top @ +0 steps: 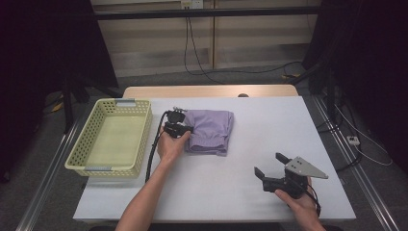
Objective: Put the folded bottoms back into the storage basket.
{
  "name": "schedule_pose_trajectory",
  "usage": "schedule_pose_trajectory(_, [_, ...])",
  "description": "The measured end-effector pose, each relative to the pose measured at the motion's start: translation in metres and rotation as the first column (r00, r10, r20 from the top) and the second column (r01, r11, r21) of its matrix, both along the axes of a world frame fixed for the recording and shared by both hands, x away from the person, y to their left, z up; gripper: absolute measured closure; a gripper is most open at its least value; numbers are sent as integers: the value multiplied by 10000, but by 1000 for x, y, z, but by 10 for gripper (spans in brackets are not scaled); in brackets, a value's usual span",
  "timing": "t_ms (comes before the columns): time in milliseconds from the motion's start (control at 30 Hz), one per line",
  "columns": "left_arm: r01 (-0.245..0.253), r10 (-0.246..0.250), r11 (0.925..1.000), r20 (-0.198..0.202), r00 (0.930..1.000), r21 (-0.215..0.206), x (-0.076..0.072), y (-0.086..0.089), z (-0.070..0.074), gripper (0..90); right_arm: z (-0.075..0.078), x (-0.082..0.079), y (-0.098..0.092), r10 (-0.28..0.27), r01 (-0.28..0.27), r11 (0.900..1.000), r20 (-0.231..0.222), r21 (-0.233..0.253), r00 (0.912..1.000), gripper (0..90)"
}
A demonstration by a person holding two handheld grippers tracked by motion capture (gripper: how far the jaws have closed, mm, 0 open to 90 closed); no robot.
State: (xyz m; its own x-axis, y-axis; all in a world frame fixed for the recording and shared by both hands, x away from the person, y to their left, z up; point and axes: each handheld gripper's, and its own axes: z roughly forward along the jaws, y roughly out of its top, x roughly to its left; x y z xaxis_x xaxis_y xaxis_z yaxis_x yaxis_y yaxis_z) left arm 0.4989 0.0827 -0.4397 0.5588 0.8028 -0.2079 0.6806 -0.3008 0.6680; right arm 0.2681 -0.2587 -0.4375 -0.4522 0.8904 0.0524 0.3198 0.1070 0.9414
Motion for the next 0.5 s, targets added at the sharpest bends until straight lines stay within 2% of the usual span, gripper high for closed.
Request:
schedule_pose_trajectory(100, [299, -298, 9995, 289, 9991, -59, -1, 2, 7, 857, 0, 0, 1, 32, -32, 10000, 16, -28, 10000, 73])
schedule_pose_trajectory(233, [416, -411, 9991, 525, 9978, -96, -2, 3, 16, 857, 0, 0, 2, 47, -47, 10000, 0, -87, 10000, 73])
schedule_pose_trajectory(300, [462, -445, 9986, 669, 9968, -250, -2, 3, 20, 857, 0, 0, 2, 70, -70, 9999, 5, -84, 10000, 73])
schedule_pose_trajectory(500, [716, -680, 9972, 1291, 9893, -233, -8, 0, 34, 858, 0, 0, 1, 20, -20, 10000, 7, -38, 10000, 73])
